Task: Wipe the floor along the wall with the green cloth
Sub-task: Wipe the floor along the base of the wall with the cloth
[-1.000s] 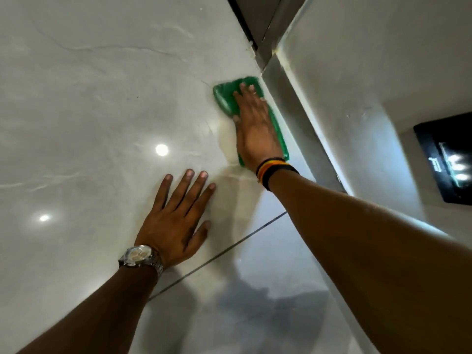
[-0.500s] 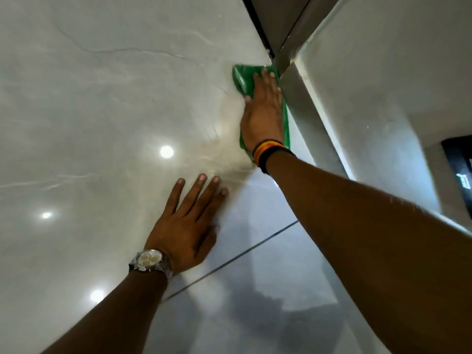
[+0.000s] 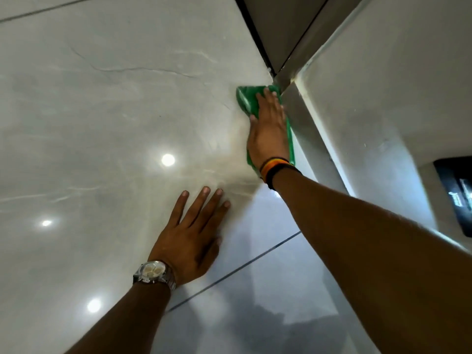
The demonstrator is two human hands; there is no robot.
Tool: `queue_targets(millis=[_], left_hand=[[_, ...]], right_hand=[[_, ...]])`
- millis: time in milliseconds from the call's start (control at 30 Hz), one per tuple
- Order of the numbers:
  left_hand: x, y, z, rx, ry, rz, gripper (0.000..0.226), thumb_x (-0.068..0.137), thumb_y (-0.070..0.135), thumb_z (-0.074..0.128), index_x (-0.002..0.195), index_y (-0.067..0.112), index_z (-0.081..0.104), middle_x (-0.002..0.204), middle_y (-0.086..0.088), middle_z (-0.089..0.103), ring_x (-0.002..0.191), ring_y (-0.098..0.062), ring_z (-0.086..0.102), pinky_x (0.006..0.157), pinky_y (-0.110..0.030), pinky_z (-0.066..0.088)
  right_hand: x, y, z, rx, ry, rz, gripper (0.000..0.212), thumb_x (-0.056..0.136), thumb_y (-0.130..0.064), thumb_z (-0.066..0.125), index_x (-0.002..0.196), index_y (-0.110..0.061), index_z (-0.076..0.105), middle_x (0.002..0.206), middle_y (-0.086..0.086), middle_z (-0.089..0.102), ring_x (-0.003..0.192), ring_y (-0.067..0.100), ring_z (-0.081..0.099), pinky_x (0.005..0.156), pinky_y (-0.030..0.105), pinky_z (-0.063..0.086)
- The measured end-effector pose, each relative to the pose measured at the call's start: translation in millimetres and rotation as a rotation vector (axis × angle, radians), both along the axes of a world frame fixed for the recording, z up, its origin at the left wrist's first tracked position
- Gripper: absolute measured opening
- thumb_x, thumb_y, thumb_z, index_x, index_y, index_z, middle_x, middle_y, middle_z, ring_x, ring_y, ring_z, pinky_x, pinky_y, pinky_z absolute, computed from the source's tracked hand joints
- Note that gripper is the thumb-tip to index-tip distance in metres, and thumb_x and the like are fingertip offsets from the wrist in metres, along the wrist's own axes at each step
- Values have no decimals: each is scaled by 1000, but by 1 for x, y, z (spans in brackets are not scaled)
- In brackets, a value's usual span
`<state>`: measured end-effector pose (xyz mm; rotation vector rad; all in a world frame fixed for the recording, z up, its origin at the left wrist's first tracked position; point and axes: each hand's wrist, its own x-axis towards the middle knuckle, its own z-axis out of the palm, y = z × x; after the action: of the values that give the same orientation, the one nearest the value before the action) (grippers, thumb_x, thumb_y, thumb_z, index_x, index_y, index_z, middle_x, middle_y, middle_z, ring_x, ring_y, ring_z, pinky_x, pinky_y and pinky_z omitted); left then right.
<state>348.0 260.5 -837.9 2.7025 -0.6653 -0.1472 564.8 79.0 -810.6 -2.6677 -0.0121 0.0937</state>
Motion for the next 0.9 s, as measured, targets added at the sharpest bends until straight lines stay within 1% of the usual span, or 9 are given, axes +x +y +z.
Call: queue_targets(millis=[100,200,300,367,500,567,633,733,900], left_hand=[[0,2,-2,4,-2,-2,75,104,41,44,170,13,25,180,-12,20,168,-35,15,133,-66,17],[3,2,0,53,-20,-12,76,100,38,47,169,11,29,179,-15,24,166,-38,19,131,-68,19],[2,0,2,71,-64,9,73,102,36,47,168,10,32,178,-16,27,165,-39,23,131,-68,19],[1,-1,3,56,-69,16,71,103,36,45,168,9,32,178,-16,26,166,-38,21,131,-68,18],[0,-3,3,43,-52,19,71,103,35,44,168,9,31,178,-16,25,166,-38,19,132,-68,16],[-1,-2,3,45,-47,23,72,103,36,44,168,10,31,179,-16,24,166,-38,19,133,-67,15],[-1,-3,4,45,-46,22,72,103,37,44,169,10,31,179,-16,24,166,-37,19,133,-66,14],[1,-3,4,62,-23,21,73,103,38,42,169,11,29,179,-15,23,167,-37,18,132,-67,15],[0,-3,4,74,-12,20,74,103,40,41,169,11,28,179,-15,22,167,-37,17,132,-68,18]], right_hand=[[10,17,0,-19,5,127,54,105,-13,39,157,-9,28,168,9,20,157,24,12,129,37,8],[-37,-7,-1,-44,-25,306,56,102,-10,47,156,-10,32,167,8,26,156,24,18,128,38,12],[-102,-58,0,-38,-2,130,55,101,-12,49,154,-10,37,165,8,31,155,24,23,127,43,19],[-148,-98,4,-36,42,9,54,102,-16,46,154,-9,35,165,7,30,155,23,21,126,46,20],[-251,-157,17,-82,167,-35,57,102,-24,38,156,-9,30,168,5,23,157,20,14,124,53,21],[-275,-170,21,-105,219,-44,59,100,-26,36,156,-8,30,168,6,22,157,22,14,123,56,22],[-265,-169,19,-87,213,-29,57,99,-22,40,153,-6,34,166,8,25,156,24,17,123,56,23],[-211,-142,14,-46,150,-19,55,97,-9,47,151,-6,39,164,9,31,155,24,22,123,53,23],[-101,-65,11,37,63,-60,59,98,-6,47,155,-12,33,165,7,29,155,20,21,129,41,11]])
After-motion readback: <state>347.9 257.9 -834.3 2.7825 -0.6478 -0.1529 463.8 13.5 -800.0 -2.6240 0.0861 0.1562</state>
